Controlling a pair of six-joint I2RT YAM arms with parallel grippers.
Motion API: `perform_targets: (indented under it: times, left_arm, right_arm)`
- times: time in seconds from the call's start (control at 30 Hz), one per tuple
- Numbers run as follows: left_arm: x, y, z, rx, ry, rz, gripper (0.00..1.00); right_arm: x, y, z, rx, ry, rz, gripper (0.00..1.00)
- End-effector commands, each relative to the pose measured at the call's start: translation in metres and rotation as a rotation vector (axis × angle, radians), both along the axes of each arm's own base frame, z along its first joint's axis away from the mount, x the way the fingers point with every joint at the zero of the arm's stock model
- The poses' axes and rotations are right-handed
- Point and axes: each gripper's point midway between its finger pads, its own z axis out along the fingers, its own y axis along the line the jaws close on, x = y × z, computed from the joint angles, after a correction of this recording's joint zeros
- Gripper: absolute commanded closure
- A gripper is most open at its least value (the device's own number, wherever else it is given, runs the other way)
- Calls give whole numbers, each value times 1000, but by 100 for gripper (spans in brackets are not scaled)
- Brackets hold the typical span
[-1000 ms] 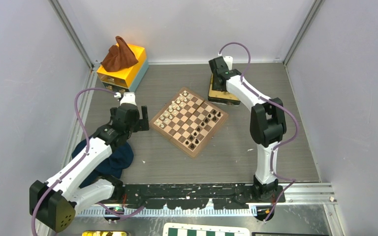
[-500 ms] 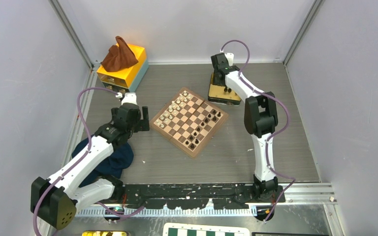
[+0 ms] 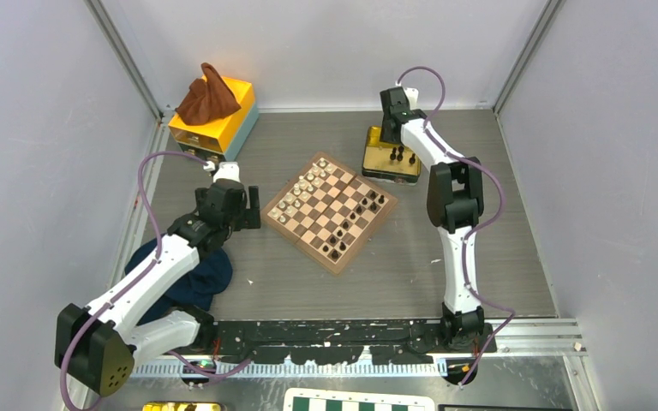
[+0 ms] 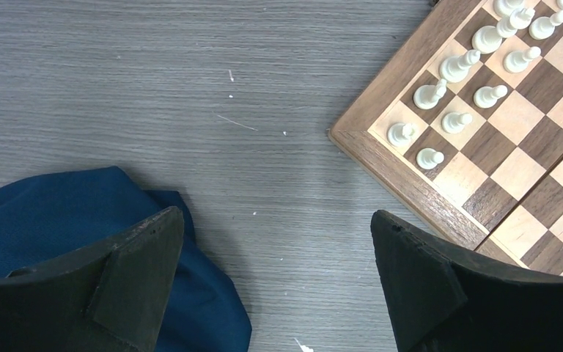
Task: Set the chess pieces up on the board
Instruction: Pick up the chess piece from the storage box.
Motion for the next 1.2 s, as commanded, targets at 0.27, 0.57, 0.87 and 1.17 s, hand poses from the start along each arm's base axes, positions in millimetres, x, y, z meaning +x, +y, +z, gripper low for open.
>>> perform_targets:
  times: [0.27, 0.57, 0.87, 1.17]
  left_arm:
    - [7, 4, 5, 17, -29, 15, 0]
    - [8, 3, 4, 16, -29, 14, 0]
    - [9, 3, 3, 13, -26, 15, 0]
    - [9, 2, 1, 13, -22, 15, 0]
  right_arm:
    - [12, 15, 12, 41, -36, 47, 49]
    - [10, 17, 4, 44, -14, 58, 57]
    - [7, 17, -2, 44, 2, 60, 64]
    - [5, 14, -9, 38, 18, 57, 67]
